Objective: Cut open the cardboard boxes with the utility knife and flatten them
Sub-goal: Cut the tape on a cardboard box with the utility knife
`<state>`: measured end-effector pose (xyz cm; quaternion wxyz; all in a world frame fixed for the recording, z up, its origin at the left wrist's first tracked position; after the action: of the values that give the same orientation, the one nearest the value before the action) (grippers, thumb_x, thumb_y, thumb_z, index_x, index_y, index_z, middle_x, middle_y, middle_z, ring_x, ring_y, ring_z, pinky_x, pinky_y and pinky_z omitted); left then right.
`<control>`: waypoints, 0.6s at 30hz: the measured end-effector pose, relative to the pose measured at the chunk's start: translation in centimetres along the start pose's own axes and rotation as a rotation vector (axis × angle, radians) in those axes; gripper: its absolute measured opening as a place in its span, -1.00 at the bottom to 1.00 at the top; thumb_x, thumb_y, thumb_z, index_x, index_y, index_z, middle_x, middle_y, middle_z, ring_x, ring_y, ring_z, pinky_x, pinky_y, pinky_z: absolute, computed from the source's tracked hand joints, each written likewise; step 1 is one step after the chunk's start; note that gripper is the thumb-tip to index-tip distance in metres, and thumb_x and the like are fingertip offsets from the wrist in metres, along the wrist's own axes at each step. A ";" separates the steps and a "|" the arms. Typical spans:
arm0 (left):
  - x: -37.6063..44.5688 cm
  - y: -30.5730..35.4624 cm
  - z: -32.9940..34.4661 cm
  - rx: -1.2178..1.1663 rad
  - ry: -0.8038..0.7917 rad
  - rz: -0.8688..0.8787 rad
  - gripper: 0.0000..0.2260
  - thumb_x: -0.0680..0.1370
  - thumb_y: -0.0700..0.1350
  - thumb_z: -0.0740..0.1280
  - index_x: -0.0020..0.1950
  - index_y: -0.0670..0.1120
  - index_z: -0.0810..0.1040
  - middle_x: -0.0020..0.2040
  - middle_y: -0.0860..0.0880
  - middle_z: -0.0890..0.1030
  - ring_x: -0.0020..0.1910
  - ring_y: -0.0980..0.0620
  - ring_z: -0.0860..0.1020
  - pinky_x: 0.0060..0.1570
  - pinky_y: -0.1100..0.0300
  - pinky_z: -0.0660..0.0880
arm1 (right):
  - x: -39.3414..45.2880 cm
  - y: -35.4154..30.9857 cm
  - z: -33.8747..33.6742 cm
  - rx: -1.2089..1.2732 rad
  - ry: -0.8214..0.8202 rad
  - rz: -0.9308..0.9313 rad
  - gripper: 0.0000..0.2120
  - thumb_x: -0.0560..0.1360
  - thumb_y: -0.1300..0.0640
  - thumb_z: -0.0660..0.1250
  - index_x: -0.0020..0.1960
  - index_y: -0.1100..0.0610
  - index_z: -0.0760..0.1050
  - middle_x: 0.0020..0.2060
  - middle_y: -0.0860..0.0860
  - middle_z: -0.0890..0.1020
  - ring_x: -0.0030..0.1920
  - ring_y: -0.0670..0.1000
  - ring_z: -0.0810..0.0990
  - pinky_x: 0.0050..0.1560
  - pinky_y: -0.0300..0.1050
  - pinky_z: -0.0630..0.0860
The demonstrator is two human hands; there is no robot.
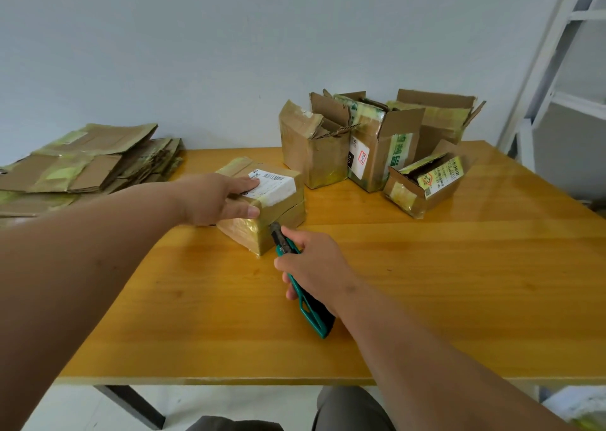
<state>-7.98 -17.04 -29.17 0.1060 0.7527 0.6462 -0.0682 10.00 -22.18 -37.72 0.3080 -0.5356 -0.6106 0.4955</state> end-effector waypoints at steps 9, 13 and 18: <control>0.1 0.6 0.1 0.106 0.073 -0.039 -0.21 0.30 0.47 0.04 0.52 0.28 0.14 0.47 0.06 0.38 0.38 -0.08 0.40 0.28 0.00 0.39 | -0.5 0.6 -0.4 -0.032 -0.049 -0.050 -0.35 0.52 0.23 0.31 0.54 -0.10 0.26 -0.18 0.11 0.65 -0.39 -0.06 0.61 -0.06 0.00 0.68; 0.2 1.6 0.0 0.213 0.119 -0.081 -0.20 0.29 0.49 -0.03 0.52 0.28 0.16 0.42 0.07 0.45 0.39 -0.07 0.40 0.31 -0.01 0.26 | -0.6 0.7 -0.8 -0.039 -0.033 -0.035 -0.36 0.52 0.23 0.31 0.54 -0.11 0.26 -0.18 0.11 0.66 -0.40 -0.07 0.61 -0.09 -0.04 0.68; 0.7 3.2 0.0 0.328 0.171 -0.131 -0.17 0.28 0.53 -0.09 0.50 0.26 0.22 0.40 0.03 0.47 0.34 -0.08 0.44 0.28 -0.02 0.26 | -0.8 0.8 -1.8 -0.036 0.009 -0.022 -0.37 0.53 0.23 0.30 0.55 -0.09 0.25 -0.20 0.10 0.65 -0.41 -0.07 0.61 -0.13 -0.11 0.66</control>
<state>-4.72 -16.82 -29.12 -0.0780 0.7192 0.6807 -0.1152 12.10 -22.50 -37.80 0.3066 -0.5366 -0.6238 0.4784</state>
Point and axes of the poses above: each hand's wrist, its own x-axis towards the middle knuckle, its own z-axis out of the palm, y = z × x, the point moved 2 cm from there along x, towards the middle knuckle
